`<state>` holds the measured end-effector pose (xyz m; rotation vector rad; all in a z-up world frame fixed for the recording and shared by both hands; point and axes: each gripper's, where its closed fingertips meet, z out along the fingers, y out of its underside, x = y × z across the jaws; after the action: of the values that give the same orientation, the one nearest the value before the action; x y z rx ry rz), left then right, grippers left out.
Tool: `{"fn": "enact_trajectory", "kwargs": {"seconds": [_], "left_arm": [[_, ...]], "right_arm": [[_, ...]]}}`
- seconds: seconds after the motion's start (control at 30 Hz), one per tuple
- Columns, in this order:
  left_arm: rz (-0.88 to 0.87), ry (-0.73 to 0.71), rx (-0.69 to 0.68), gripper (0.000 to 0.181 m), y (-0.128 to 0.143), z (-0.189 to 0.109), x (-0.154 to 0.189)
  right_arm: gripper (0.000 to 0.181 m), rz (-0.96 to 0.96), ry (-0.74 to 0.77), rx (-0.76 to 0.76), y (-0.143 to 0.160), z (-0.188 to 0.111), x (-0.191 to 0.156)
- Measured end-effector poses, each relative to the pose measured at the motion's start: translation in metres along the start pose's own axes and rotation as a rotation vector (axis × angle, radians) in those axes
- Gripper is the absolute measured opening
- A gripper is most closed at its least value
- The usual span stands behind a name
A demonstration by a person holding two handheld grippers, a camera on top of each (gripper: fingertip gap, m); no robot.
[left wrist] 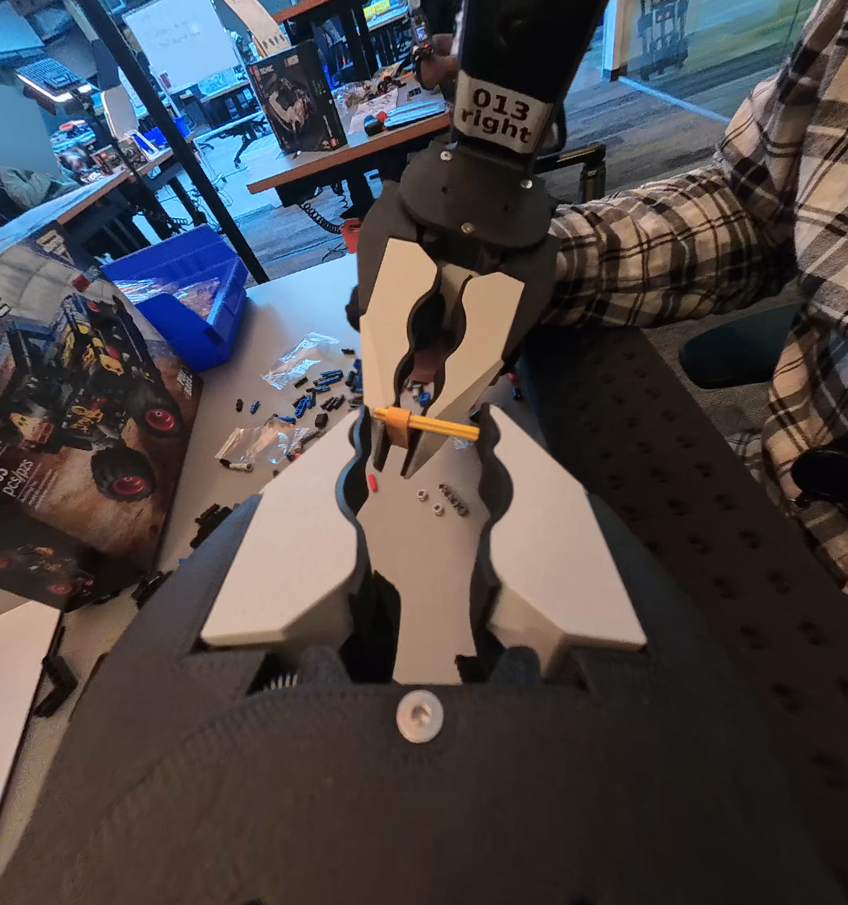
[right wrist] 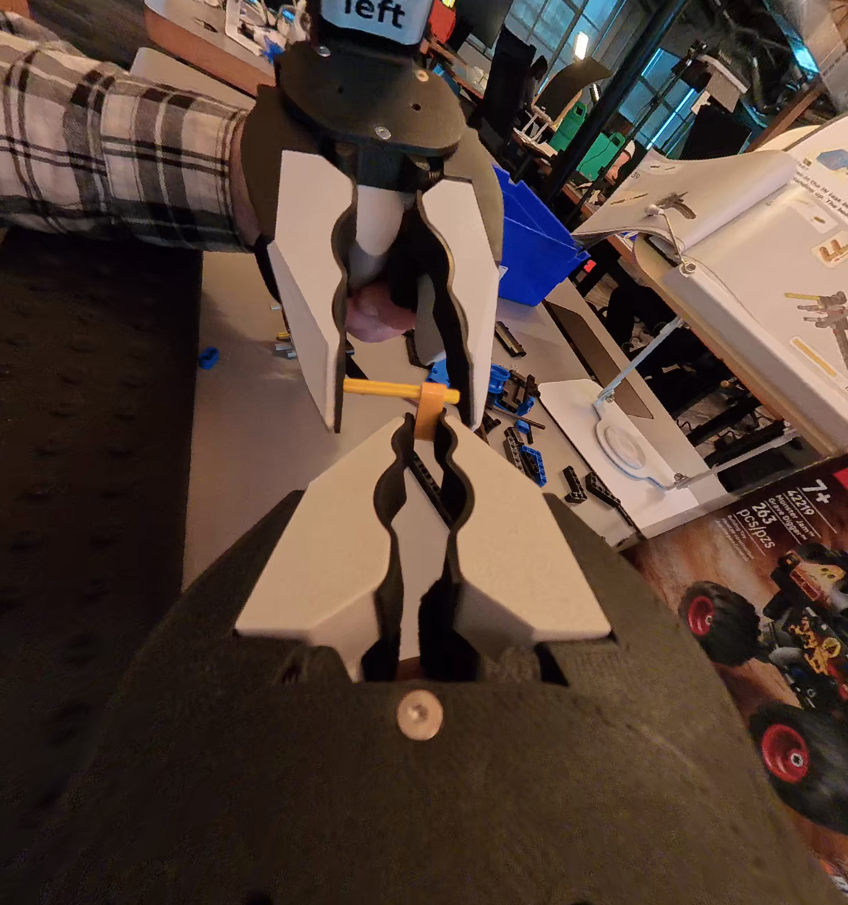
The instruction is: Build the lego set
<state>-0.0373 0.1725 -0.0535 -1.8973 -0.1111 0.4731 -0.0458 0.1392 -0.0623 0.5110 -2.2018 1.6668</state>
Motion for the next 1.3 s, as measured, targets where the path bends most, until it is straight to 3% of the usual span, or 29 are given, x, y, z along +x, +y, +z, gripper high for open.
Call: {"fn": "enact_trajectory", "kwargs": {"seconds": [0.33, 0.63, 0.8, 1.3], "left_arm": [[-0.059, 0.099, 0.061, 0.040, -0.010, -0.008, 0.007], [-0.054, 0.007, 0.031, 0.035, -0.008, -0.011, -0.004], [-0.024, 0.006, -0.031, 0.048, -0.001, -0.001, 0.001], [0.024, -0.089, -0.071, 0.045, 0.003, 0.008, -0.009]], "right_arm": [[0.006, -0.049, -0.088, 0.040, -0.014, 0.000, -0.020], [0.006, -0.005, -0.047, 0.032, -0.007, 0.001, -0.010], [0.006, -0.003, -0.043, 0.051, -0.010, -0.002, -0.009], [0.005, 0.078, 0.002, 0.021, 0.002, -0.003, 0.005]]}}
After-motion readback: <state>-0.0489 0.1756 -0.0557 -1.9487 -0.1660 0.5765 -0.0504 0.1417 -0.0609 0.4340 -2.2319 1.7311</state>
